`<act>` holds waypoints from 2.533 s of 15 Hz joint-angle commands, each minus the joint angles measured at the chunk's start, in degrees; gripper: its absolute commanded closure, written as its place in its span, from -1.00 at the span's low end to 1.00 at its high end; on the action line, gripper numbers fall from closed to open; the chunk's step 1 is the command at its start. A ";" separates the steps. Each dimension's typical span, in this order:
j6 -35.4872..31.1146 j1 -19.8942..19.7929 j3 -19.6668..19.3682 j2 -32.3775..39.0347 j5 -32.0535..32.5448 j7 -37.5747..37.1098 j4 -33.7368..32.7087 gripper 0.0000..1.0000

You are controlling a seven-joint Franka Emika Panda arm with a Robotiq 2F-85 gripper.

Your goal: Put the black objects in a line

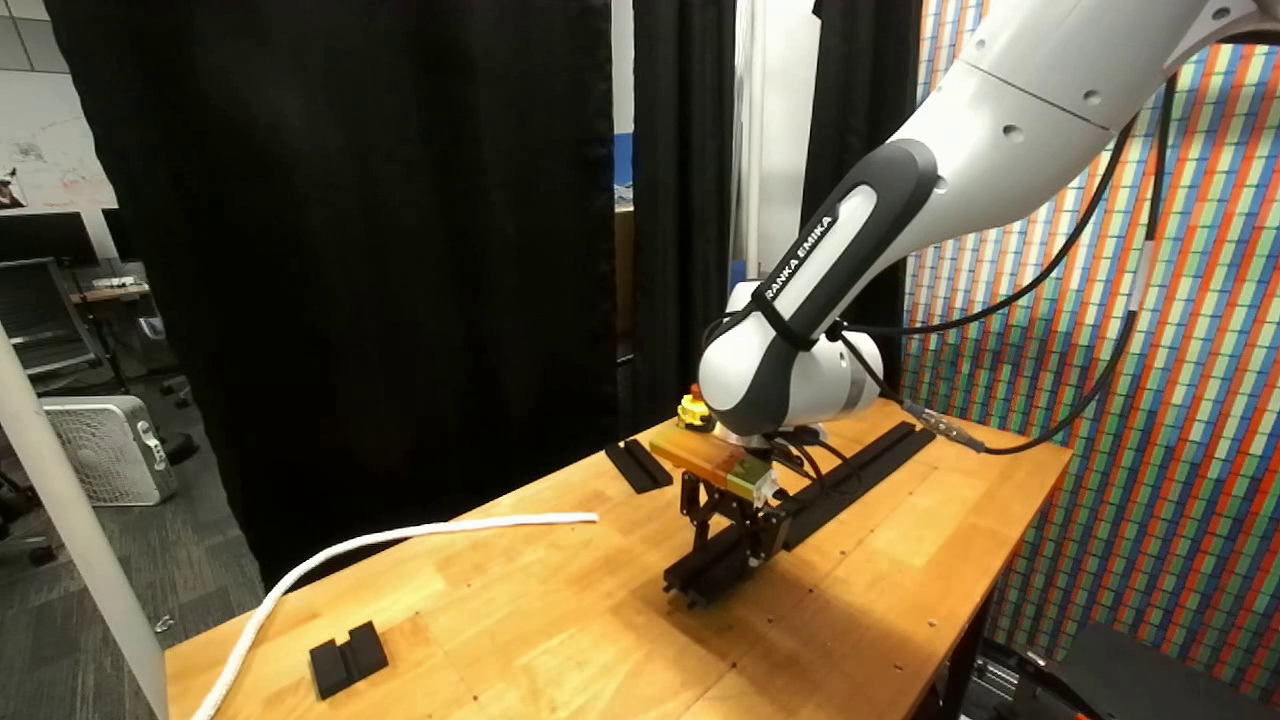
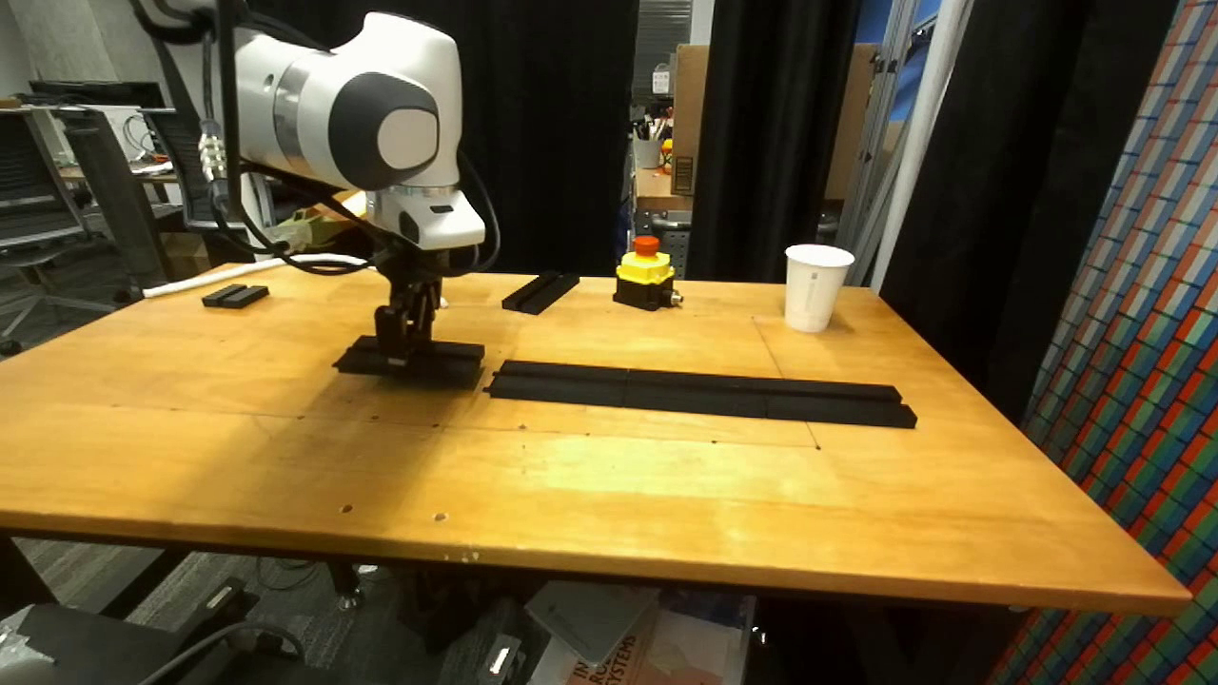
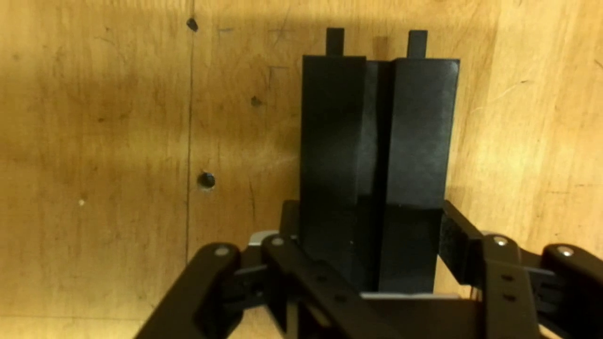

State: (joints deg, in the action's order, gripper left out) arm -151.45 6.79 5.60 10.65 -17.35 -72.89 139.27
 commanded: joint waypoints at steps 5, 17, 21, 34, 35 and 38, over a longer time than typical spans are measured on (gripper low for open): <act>1.43 -0.52 0.21 -0.49 -4.11 2.10 -0.69 0.09; 1.43 -1.49 -1.50 0.60 -4.65 1.98 -0.93 0.09; 1.71 -2.09 -1.65 1.21 -4.85 2.48 -1.24 0.09; 3.40 -2.75 -2.00 2.42 -4.60 4.17 -3.19 0.09; 3.49 -2.79 -2.07 2.54 -4.62 4.32 -3.36 0.09; 3.85 -2.86 -2.20 2.87 -4.72 4.54 -3.84 0.09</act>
State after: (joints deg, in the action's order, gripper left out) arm -148.91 4.43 3.53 13.02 -20.63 -70.52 136.97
